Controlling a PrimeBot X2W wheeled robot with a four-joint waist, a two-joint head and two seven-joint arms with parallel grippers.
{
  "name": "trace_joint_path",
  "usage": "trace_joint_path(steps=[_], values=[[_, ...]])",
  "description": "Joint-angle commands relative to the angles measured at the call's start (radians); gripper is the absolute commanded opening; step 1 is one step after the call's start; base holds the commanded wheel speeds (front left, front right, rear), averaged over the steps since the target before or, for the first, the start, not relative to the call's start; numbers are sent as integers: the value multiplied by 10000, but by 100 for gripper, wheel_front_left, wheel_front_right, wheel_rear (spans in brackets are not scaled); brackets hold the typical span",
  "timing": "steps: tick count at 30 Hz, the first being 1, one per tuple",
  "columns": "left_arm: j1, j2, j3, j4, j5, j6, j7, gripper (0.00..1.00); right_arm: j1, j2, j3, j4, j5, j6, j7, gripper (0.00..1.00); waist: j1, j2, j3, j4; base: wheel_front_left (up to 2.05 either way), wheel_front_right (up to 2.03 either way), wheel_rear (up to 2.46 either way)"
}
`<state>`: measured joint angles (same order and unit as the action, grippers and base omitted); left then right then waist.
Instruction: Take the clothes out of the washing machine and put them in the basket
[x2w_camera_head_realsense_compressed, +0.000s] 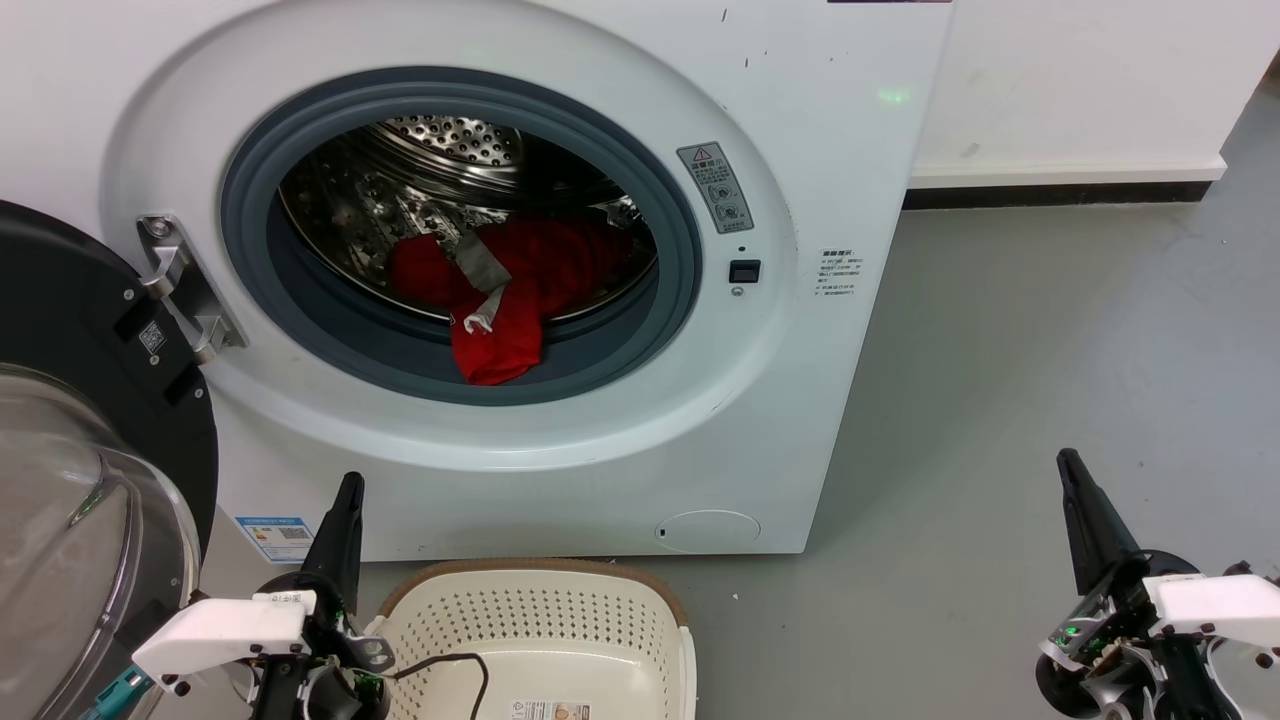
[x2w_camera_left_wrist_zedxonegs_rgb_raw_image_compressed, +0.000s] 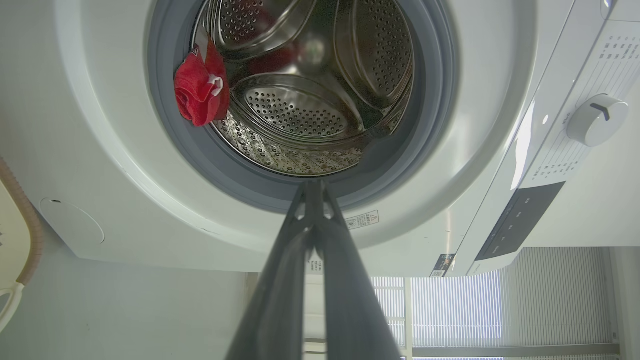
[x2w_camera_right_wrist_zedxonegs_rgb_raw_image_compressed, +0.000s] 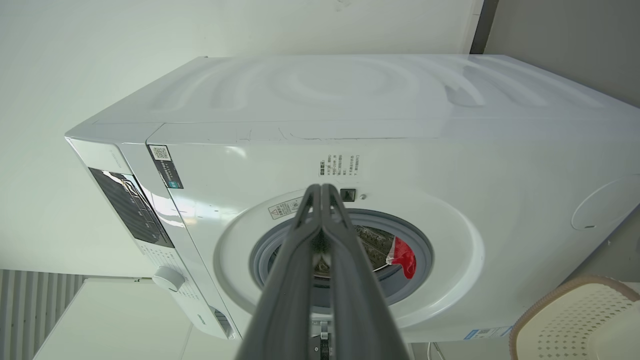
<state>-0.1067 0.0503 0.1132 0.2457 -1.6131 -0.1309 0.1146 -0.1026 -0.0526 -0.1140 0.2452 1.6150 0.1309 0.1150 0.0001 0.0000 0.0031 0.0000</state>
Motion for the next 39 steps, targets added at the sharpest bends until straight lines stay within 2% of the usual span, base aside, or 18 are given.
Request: trace_joint_path(steps=[1,31,32,39], values=[[-60,-2,25,-4,0,-21,19,0,-134,37,3,10,-45,-3,5,0,-1,0,0,0,0,0,0],[12,-2,-9,23,1,2,-12,0,16,0,5,22,-1,0,-13,0,0,0,0,0,0,0,0],[55,-6,-20,100,2,2,-13,100,59,4,15,104,-1,0,-13,100,-1,0,0,0,0,0,0],[289,-22,-33,-17,336,2,-299,100,261,7,62,145,-323,-2,-298,100,-1,0,7,14,0,0,0]])
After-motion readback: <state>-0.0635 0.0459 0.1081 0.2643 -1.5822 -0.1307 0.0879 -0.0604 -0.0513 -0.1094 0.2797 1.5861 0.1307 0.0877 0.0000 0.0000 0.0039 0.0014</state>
